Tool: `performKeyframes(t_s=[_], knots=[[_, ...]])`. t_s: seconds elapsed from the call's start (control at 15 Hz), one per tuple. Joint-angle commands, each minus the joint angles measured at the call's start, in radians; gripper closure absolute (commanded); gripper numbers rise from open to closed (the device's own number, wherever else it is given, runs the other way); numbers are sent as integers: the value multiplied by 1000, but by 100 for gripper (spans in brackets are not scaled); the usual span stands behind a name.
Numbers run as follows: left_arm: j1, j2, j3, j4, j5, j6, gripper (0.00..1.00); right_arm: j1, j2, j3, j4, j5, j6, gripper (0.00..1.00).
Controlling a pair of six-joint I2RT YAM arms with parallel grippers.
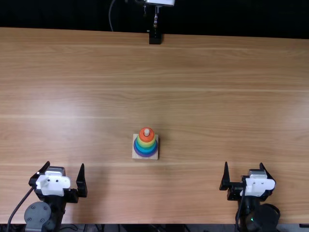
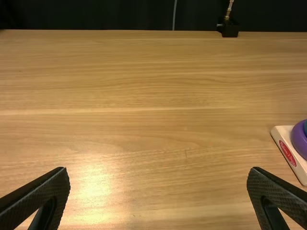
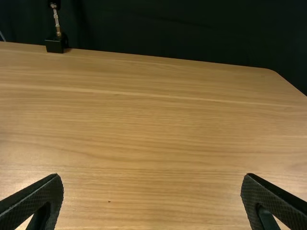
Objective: Build the Hanoi tower: stack the rings onto the peg from bottom to top in this color order: purple, dark blue, light blue, dark green, light green, yellow, orange.
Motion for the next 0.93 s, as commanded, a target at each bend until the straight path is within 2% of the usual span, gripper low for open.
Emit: performKeyframes(t_s=[0.0,0.47,0.87], knots=[[4,-12,-109,-75,-5,9,0,2,-13,-79,-69,22,3,0],[4,-12,-109,-75,-5,7,0,-1,-13,-79,-58,28,0,0],[4,-12,-109,-75,-5,7,0,-43,-13,-79,-93,26,0,0]])
